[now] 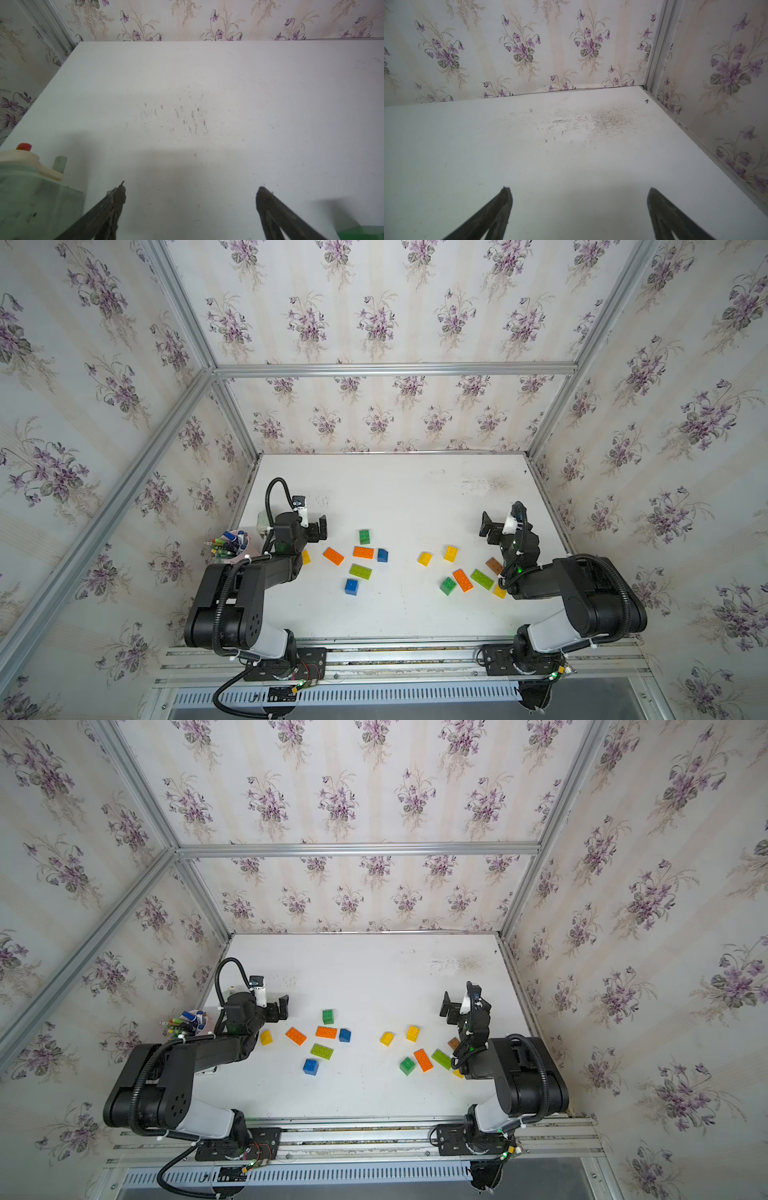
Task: Assemble a fork with lego
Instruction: Adjust the lego brick at the center of the board.
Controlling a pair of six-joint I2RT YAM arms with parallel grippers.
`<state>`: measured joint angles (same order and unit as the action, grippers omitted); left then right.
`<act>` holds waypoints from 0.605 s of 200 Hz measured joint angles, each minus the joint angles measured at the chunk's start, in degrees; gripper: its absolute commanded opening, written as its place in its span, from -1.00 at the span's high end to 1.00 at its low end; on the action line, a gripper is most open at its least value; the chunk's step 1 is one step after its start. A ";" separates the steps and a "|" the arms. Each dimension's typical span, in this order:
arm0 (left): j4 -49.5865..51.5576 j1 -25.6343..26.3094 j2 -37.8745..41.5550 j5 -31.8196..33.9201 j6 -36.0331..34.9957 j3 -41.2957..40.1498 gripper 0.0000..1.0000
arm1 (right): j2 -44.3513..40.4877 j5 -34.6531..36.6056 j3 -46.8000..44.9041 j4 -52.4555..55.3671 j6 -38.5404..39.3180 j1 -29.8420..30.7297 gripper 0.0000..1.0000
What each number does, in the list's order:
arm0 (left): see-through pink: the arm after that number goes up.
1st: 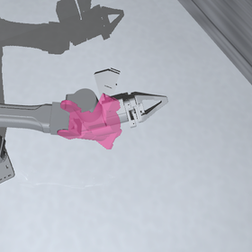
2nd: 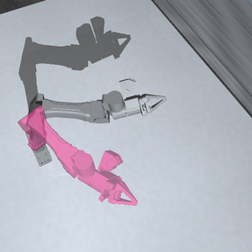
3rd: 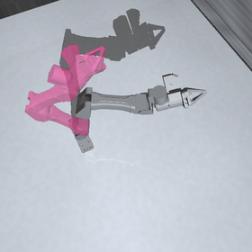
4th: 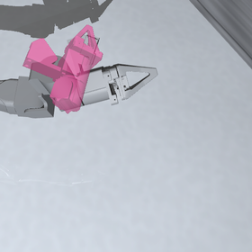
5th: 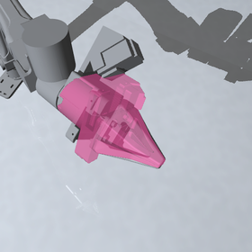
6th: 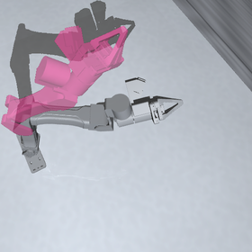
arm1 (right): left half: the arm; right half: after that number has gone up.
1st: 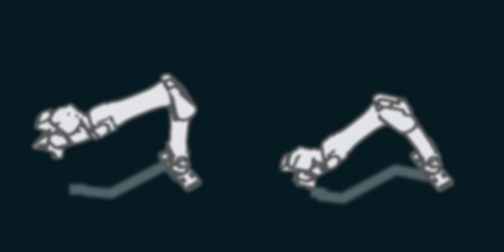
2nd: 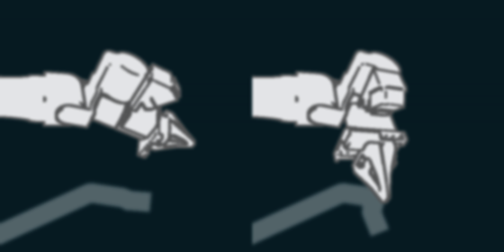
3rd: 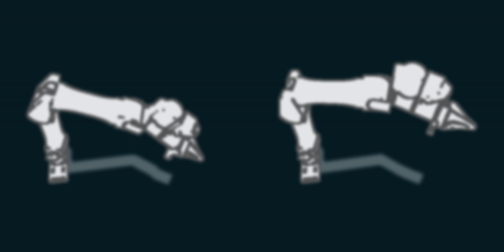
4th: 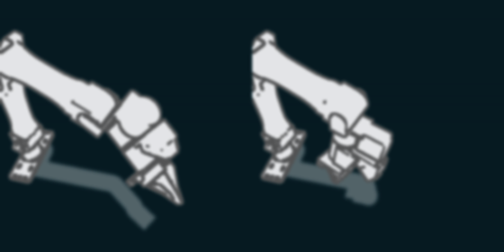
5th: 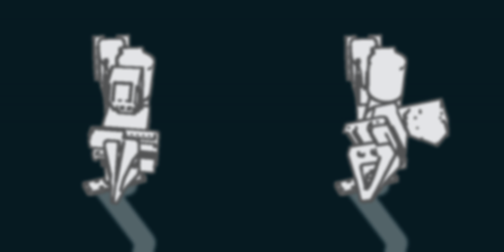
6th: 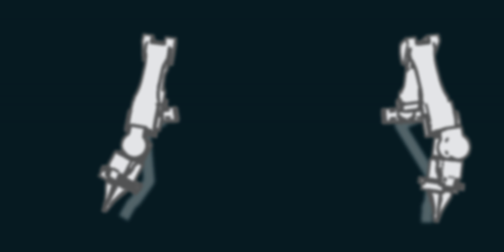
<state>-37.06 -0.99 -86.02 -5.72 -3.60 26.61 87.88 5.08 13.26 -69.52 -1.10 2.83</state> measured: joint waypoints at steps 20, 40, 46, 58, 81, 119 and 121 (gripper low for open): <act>0.00 0.00 0.00 0.00 0.00 0.00 -1.00 | 0.00 0.00 0.00 0.00 0.00 0.00 -1.00; 0.07 -0.09 -0.13 -0.02 0.00 0.28 -1.00 | 0.00 -0.02 0.00 0.00 0.00 -0.04 -1.00; 0.07 -0.11 -0.13 -0.02 0.00 0.35 -1.00 | 0.00 0.00 0.02 0.02 0.00 -0.07 -1.00; 0.09 -0.11 -0.15 -0.02 0.00 0.42 -1.00 | 0.00 0.00 0.04 0.02 0.00 -0.07 -1.00; 0.17 -0.24 -0.15 -0.24 0.02 0.46 -1.00 | 0.00 -0.07 0.07 0.02 0.00 -0.13 -0.98; 11.17 -1.95 1.68 -0.37 1.18 8.28 -1.00 | -4.11 -1.57 5.22 8.48 0.17 -0.22 -0.90; 11.67 -2.03 1.75 -0.37 1.25 8.87 -1.00 | -4.50 -1.70 5.84 9.07 0.22 -0.22 -0.90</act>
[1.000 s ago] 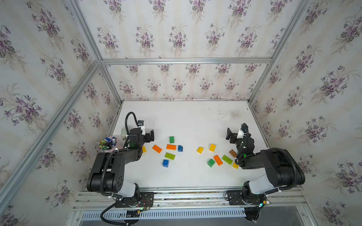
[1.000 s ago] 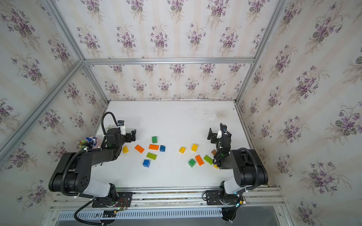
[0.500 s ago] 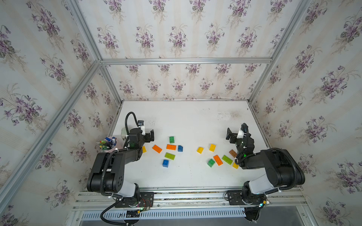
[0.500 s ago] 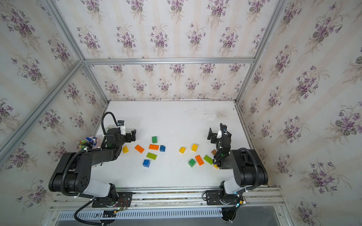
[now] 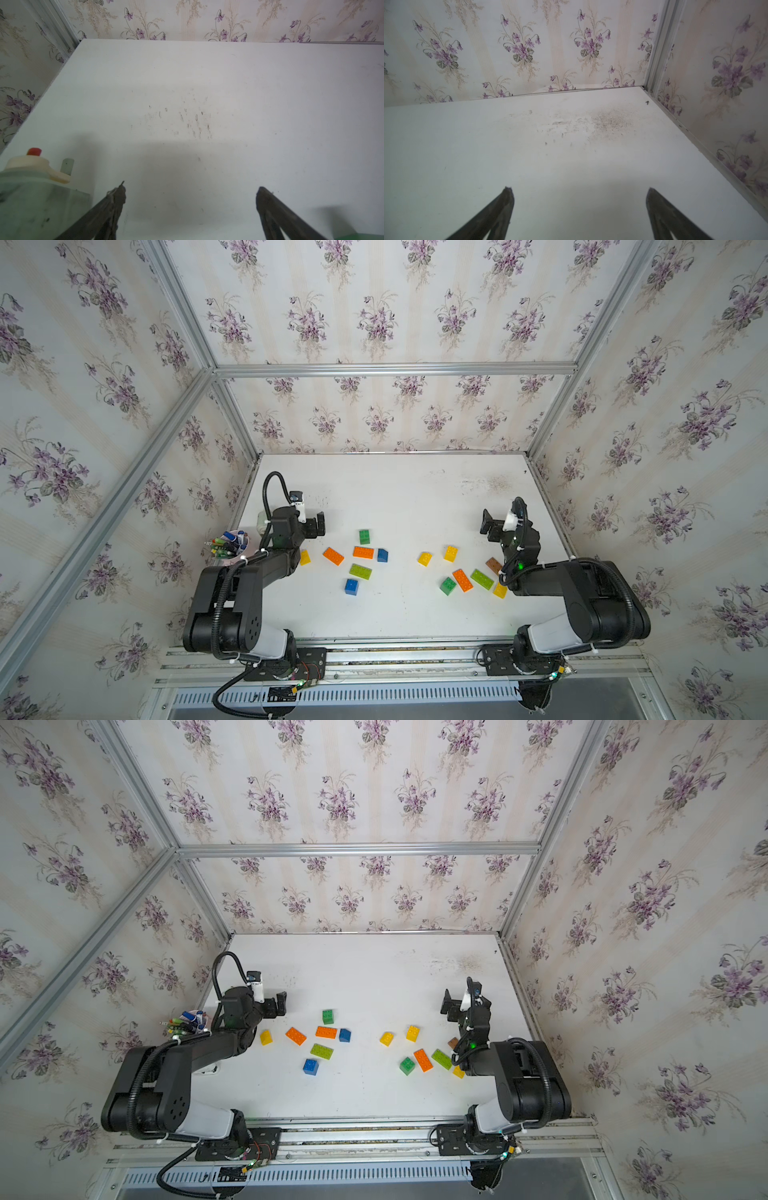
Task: Assemble a fork with lego
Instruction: Adjust the lego brick at the center of the board.
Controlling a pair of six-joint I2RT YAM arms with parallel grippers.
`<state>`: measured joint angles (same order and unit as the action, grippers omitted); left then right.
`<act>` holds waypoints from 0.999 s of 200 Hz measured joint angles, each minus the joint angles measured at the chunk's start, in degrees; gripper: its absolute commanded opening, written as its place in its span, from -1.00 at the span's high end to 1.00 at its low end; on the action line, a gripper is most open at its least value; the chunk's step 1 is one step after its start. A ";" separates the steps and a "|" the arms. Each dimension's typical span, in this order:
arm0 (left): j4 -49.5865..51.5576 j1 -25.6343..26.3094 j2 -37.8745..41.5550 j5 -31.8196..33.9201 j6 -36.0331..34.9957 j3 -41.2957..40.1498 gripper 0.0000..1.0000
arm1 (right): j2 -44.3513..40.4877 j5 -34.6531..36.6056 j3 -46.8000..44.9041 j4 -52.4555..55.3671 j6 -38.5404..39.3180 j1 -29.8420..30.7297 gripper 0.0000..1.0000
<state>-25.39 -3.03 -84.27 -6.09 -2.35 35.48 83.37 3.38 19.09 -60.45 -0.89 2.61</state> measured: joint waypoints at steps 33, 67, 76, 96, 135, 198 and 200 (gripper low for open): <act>11.96 -0.44 1.99 -0.48 2.47 7.89 -1.00 | -5.49 -2.71 6.88 12.26 0.26 0.48 -0.92; 24.94 0.28 5.22 -2.43 6.88 11.72 -1.00 | -8.81 -7.34 13.75 24.52 -0.15 3.61 -0.94; 27.21 0.74 6.27 -3.23 8.31 12.28 -1.00 | -8.81 -8.31 15.65 27.58 -0.07 5.31 -0.94; 32.17 1.86 8.41 -5.27 11.56 12.37 -1.00 | -8.07 -9.42 19.43 33.90 0.52 9.79 -0.95; 38.86 5.53 10.86 -8.46 17.51 11.69 -1.00 | -4.74 -10.60 25.38 43.01 1.03 20.44 -0.91; 45.75 14.32 8.02 -11.26 25.14 13.97 -0.99 | -2.03 -13.29 26.62 47.65 -3.67 30.47 -0.75; 45.86 14.56 7.76 -11.23 25.24 14.14 -0.99 | -1.99 -13.40 26.62 47.69 -3.67 30.75 -0.75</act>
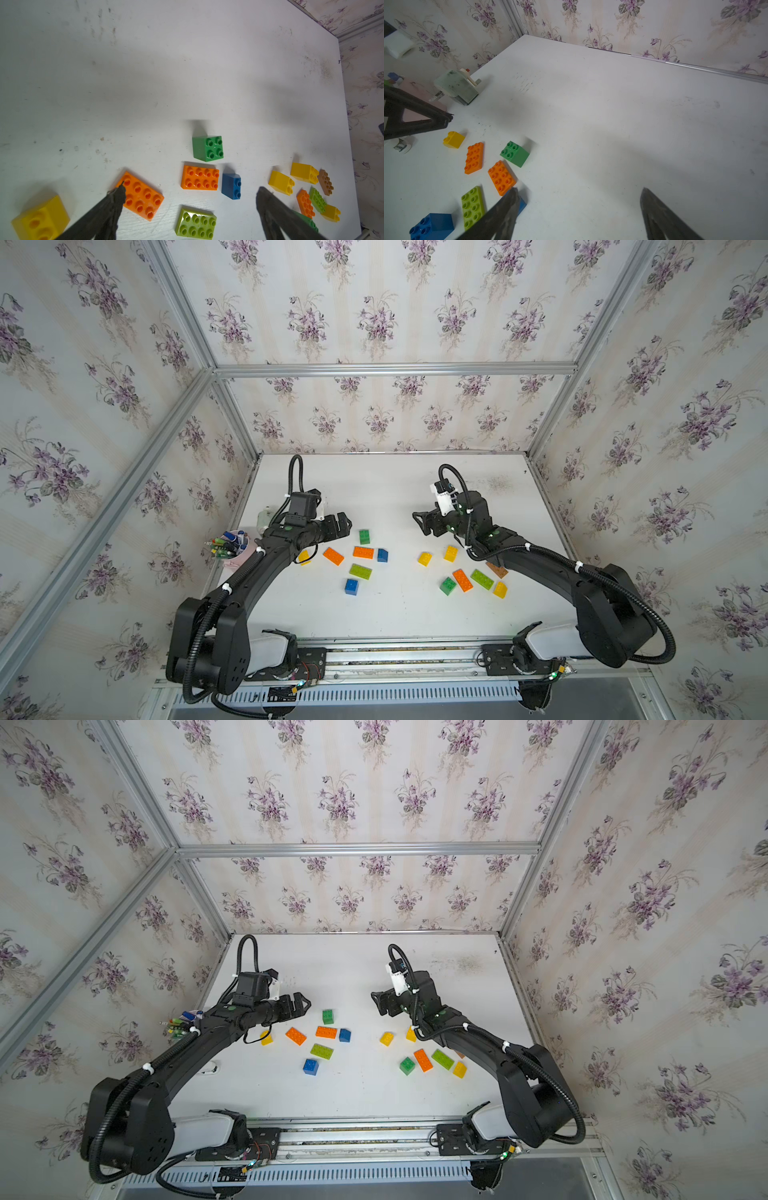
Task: Assemble a fork with lego
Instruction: Adjust the lego brick at the center of the board.
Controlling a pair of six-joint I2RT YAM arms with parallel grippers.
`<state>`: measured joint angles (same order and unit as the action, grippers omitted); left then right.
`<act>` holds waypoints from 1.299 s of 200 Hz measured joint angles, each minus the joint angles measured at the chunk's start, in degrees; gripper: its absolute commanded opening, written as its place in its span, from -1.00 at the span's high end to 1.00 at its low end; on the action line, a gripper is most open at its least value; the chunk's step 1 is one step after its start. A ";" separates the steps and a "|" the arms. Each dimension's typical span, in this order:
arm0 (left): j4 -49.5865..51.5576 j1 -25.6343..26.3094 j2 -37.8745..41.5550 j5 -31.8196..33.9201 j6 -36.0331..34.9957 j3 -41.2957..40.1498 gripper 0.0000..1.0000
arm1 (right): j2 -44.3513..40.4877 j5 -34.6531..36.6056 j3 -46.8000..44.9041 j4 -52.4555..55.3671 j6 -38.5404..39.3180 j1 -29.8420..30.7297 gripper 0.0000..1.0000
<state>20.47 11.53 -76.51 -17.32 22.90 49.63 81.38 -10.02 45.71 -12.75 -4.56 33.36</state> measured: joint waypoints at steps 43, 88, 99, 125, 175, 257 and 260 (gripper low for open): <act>2.05 7.08 -10.71 1.51 2.49 6.69 -0.99 | 0.50 -2.84 -2.67 -0.26 -2.01 3.63 -0.65; 2.64 8.74 -16.06 2.40 3.96 10.67 -1.00 | 1.92 -9.29 -3.98 -2.73 0.63 7.85 -0.53; 3.10 8.90 -16.20 2.56 4.02 10.86 -1.00 | 3.06 -10.14 -3.76 -3.34 1.60 8.17 -0.51; 3.74 8.79 -16.17 3.39 4.04 10.47 -1.00 | 7.26 -13.73 -0.87 -3.78 2.97 8.81 -0.45; 5.03 5.86 -15.76 3.87 3.93 8.46 -1.00 | 16.90 -17.03 4.92 -2.58 6.97 11.47 -0.42; 4.92 1.01 -15.28 0.96 2.58 6.38 -1.00 | 27.63 -11.17 13.92 8.20 16.65 13.22 -0.33; 4.87 0.92 -15.28 0.79 2.58 6.32 -1.00 | 27.85 -10.82 14.08 8.48 16.90 13.29 -0.32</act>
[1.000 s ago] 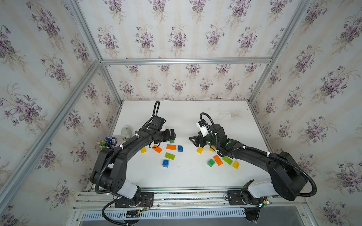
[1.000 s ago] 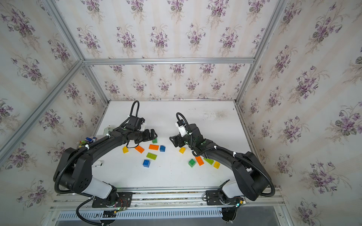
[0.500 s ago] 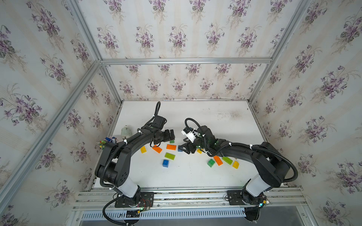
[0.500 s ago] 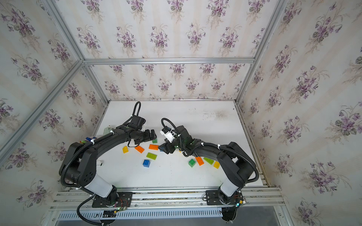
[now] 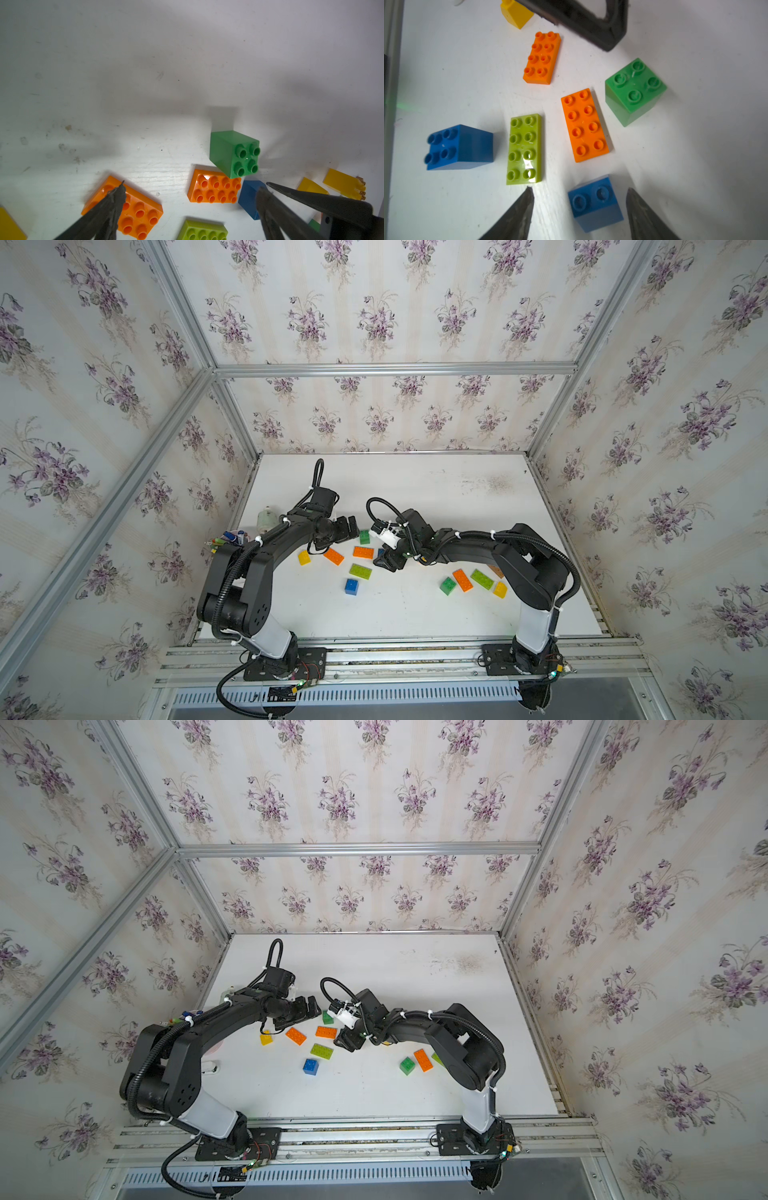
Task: Assemble a fork with lego
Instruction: Adjust the lego brick at the center of the board.
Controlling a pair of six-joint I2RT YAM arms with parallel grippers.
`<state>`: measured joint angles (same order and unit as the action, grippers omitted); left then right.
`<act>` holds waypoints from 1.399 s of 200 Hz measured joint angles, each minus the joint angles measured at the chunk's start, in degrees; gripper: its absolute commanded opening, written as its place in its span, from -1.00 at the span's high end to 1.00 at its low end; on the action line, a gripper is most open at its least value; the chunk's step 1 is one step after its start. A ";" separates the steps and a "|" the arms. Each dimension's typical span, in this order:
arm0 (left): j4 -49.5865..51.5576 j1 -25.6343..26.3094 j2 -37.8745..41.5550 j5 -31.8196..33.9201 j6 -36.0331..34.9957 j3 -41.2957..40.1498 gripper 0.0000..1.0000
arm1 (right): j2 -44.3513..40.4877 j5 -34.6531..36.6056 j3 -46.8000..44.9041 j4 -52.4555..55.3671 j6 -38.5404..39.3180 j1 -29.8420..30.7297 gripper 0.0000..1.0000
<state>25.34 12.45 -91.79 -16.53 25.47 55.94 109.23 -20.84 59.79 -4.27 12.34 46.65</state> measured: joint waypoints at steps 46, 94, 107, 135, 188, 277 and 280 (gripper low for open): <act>-0.15 -1.42 -0.96 -1.60 -0.63 -0.11 -1.00 | 1.88 5.09 1.64 2.78 3.69 0.96 -0.04; -0.31 -3.30 -0.96 -2.10 -1.29 -0.57 -1.00 | 1.16 6.32 0.35 2.36 5.55 0.94 0.27; -0.33 -3.69 -0.96 -2.47 -1.66 -0.59 -1.00 | 1.16 6.27 0.52 2.58 5.77 0.90 0.37; -0.20 -4.39 -0.74 -2.73 -2.05 -1.07 -1.00 | 0.96 6.21 0.42 2.82 5.77 0.90 0.46; -0.02 -5.57 0.13 -3.06 -2.47 -2.01 -1.00 | -2.84 6.64 -3.91 3.91 5.51 0.83 0.44; 0.24 -7.78 1.73 -7.52 -3.15 -2.54 -1.00 | -4.50 7.65 -1.57 9.70 5.88 0.96 -0.03; 0.26 -7.91 1.84 -7.67 -3.15 -2.56 -1.00 | -4.61 7.45 -1.07 10.08 5.95 0.96 -0.04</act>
<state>25.61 4.54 -89.95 -24.21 22.33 53.39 104.62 -13.39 58.72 5.80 18.28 47.62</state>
